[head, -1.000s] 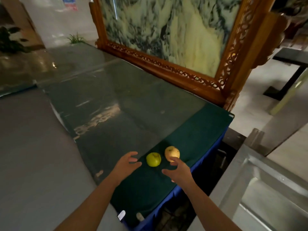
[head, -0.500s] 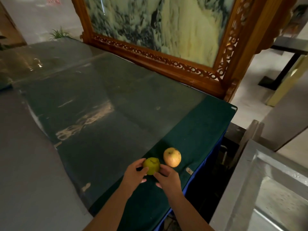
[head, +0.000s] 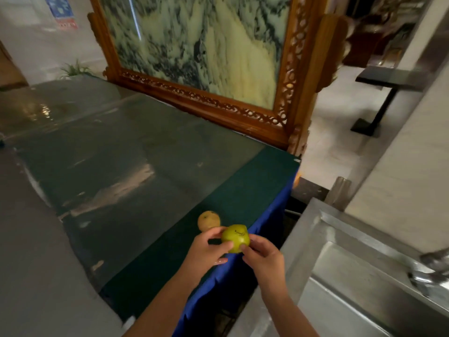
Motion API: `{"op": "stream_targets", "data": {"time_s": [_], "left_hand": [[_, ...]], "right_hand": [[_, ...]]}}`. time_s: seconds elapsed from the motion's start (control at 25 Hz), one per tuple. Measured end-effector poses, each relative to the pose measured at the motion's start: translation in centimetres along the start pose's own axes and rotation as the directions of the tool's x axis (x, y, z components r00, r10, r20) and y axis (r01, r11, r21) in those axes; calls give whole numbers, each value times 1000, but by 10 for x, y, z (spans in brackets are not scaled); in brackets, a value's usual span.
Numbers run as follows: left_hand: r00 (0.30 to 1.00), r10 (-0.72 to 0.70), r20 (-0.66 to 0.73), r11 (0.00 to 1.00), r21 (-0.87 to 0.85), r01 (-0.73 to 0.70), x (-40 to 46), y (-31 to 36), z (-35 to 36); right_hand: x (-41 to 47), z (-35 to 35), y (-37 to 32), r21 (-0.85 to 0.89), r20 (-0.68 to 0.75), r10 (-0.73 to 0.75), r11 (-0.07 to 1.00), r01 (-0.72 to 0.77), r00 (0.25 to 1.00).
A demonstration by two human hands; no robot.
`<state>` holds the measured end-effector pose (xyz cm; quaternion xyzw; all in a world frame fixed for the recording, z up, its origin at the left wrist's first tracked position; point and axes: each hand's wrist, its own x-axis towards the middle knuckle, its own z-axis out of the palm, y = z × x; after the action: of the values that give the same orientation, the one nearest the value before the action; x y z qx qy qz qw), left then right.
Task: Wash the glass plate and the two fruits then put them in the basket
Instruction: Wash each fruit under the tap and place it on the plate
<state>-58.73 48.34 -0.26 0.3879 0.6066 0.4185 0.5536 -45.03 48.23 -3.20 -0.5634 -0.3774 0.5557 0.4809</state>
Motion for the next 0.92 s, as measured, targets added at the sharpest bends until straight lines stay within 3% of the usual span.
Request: {"op": "stream_targets", "data": {"time_s": [0.24,0.4,0.48,0.56,0.64,0.76,0.92], "left_hand": [[933,-28,358,981,-172,95,-44,-24,141],[853,-99,513,968,-148,202,-63,-78,232],[844,-132,519,961,-142,238,-68,-105,271],[863,-154,481,946,-181,270,-66,-122,296],[886,-156,436,935,-224,274,-57,-133,314],[918,-145,368,937,-247,247,-42,-137,330],[937,-112,329,969,-172,177,-28,-137,341]], "right_hand": [[-50,-161,-20,-80,-109,-147,987,139,983],[-78,-261,8,-194,-149,-87,979,57,985],[-81,-305,27,-192,-142,-14,981,-14,990],[-71,-342,41,-80,-178,83,992,-98,980],[-46,-370,53,195,-244,224,964,-178,944],[2,-389,54,553,-251,428,800,-235,868],[46,-396,39,717,-165,498,653,-243,851]]}}
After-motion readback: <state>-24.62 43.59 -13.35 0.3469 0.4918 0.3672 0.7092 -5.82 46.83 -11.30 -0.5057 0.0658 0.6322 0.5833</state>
